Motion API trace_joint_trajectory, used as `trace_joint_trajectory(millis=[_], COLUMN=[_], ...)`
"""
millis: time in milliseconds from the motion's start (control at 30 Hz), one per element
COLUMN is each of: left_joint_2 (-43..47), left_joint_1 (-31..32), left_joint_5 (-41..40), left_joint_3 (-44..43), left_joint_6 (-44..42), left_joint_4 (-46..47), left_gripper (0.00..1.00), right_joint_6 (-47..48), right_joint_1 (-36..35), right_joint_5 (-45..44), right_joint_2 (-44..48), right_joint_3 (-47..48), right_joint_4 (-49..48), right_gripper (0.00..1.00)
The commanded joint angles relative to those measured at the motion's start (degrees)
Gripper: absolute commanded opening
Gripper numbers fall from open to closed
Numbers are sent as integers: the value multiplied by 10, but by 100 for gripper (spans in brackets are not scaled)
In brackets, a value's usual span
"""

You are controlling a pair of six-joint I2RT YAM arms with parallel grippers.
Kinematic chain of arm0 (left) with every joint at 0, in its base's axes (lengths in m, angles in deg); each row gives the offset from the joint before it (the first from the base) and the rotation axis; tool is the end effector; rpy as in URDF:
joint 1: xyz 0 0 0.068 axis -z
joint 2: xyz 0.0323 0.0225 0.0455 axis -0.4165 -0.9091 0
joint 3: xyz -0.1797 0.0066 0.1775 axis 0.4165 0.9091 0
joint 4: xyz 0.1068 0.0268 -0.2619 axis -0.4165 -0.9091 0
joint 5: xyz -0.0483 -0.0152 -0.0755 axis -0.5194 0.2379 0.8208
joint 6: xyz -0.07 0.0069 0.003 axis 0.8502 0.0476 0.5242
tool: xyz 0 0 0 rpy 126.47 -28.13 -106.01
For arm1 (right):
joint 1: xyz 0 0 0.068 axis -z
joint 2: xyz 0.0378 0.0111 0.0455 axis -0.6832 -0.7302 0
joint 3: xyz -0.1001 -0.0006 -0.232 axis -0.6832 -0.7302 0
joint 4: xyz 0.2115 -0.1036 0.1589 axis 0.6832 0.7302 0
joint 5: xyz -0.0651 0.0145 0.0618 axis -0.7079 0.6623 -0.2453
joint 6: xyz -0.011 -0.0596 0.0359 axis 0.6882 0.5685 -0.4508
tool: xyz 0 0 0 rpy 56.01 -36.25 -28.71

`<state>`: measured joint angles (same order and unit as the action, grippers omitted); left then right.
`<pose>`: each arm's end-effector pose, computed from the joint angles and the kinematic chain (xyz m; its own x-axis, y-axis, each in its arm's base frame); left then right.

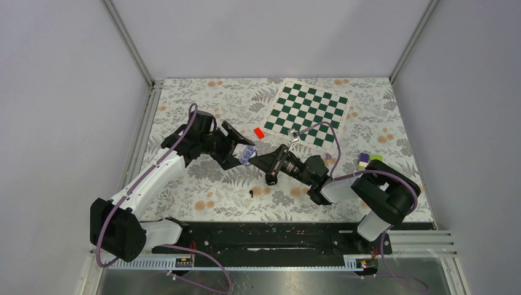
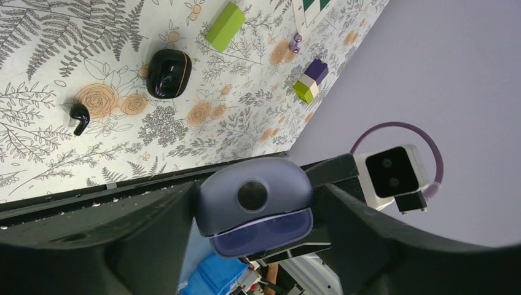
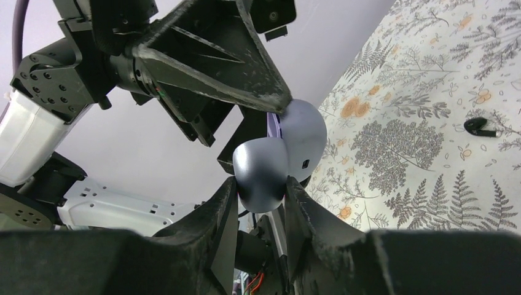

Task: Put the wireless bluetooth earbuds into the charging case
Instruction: Pick up the charging case at the center of the board.

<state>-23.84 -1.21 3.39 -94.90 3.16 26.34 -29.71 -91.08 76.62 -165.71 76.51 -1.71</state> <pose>0.2647 -0.1429 0.2465 -0.7870 -0.5988 0.1486 -0.4926 0.4649 -0.7357 0.2033 0.2470 0.1707 -0.6120 0.5099 -0.6045 -0.6590 0.0936 0.7463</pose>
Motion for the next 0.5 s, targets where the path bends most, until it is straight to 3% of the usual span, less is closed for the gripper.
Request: trace_joint_trajectory(millis=[0, 167, 267, 467], left_joint_2=[23, 30, 38, 54], left_joint_1=[0, -4, -22, -127], left_joint_5=[25, 20, 15, -7], left_joint_3=[1, 3, 1, -27], left_joint_6=[19, 15, 5, -131], left_joint_4=[32, 32, 19, -17], left_gripper=[81, 99, 99, 99], right_joint_6=[-17, -13, -38, -118], right_joint_1=[-4, -4, 0, 37], right_joint_5=[-8, -19, -7, 88], right_joint_2=[-9, -2, 7, 44], right_joint_3=[17, 6, -5, -45], right_joint_4=[-24, -24, -12, 59], right_gripper=[0, 0, 0, 0])
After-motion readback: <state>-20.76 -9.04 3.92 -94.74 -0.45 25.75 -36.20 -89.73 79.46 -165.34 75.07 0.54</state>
